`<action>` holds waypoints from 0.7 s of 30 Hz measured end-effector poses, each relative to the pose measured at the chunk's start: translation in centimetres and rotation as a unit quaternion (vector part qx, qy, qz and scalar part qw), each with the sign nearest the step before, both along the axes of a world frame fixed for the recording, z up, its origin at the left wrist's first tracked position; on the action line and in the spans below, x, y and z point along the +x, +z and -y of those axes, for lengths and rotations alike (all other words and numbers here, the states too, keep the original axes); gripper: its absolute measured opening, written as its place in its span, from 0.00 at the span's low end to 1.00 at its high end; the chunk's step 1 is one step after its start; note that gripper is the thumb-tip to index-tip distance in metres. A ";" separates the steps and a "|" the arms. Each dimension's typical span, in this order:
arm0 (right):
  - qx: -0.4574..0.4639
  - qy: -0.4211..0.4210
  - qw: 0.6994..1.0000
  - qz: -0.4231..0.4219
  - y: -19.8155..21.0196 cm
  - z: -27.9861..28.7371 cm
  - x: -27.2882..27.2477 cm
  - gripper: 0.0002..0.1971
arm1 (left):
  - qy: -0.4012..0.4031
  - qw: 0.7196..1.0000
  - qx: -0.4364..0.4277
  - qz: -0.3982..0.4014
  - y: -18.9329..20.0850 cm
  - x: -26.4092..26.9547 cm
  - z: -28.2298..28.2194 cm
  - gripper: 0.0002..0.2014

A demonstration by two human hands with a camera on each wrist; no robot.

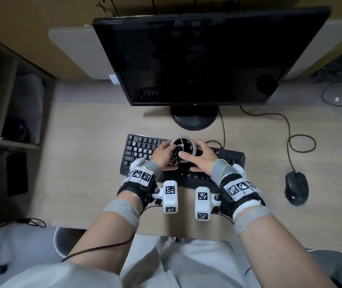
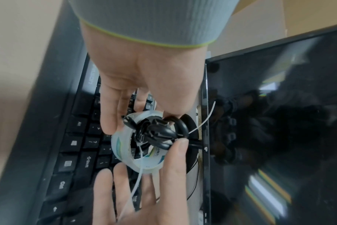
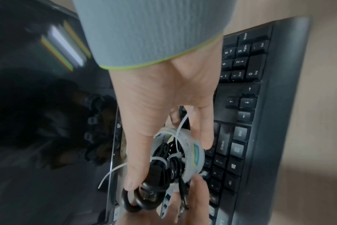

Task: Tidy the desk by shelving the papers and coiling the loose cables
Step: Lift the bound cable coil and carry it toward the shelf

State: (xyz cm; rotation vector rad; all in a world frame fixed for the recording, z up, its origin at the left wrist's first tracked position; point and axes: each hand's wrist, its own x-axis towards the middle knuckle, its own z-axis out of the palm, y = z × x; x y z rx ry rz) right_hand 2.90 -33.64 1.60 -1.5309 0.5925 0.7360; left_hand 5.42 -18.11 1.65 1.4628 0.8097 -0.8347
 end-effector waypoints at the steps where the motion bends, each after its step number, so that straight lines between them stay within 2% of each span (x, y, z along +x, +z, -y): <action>1: 0.007 -0.004 1.000 0.004 -0.1 0.1 0.1 0.37 | 0.006 1.000 -0.002 0.001 -0.1 0.0 0.0 0.15; 4: 0.024 -0.017 0.999 0.016 -0.2 0.0 0.3 0.32 | 0.028 1.000 -0.004 0.010 0.2 -0.4 -0.1 0.14; 9: 0.011 0.017 0.999 0.030 0.8 -1.7 0.8 0.41 | 0.065 0.997 0.013 0.028 1.9 -1.0 -1.8 0.18; 11: 0.006 0.035 0.998 0.047 1.8 -3.6 1.3 0.38 | 0.075 0.997 0.002 0.032 2.9 -1.3 -3.5 0.15; 13: -0.002 0.052 0.997 0.061 2.5 -5.9 1.9 0.36 | 0.118 0.991 -0.056 0.028 3.7 -1.7 -5.4 0.10; 15: 0.006 0.069 0.996 0.062 3.3 -9.0 2.4 0.36 | 0.180 0.976 -0.116 0.037 4.5 -2.3 -7.8 0.13; 17: -0.002 0.085 0.995 0.060 4.0 -12.3 2.8 0.34 | 0.224 0.967 -0.112 0.050 5.0 -2.6 -10.5 0.16; 19: -0.017 0.097 0.994 0.055 4.6 -14.0 3.1 0.32 | 0.226 0.970 -0.079 0.048 5.6 -2.7 -11.8 0.20; 21: -0.029 0.113 0.992 0.051 5.4 -17.7 3.4 0.31 | 0.230 0.970 -0.066 0.049 6.1 -3.0 -15.4 0.14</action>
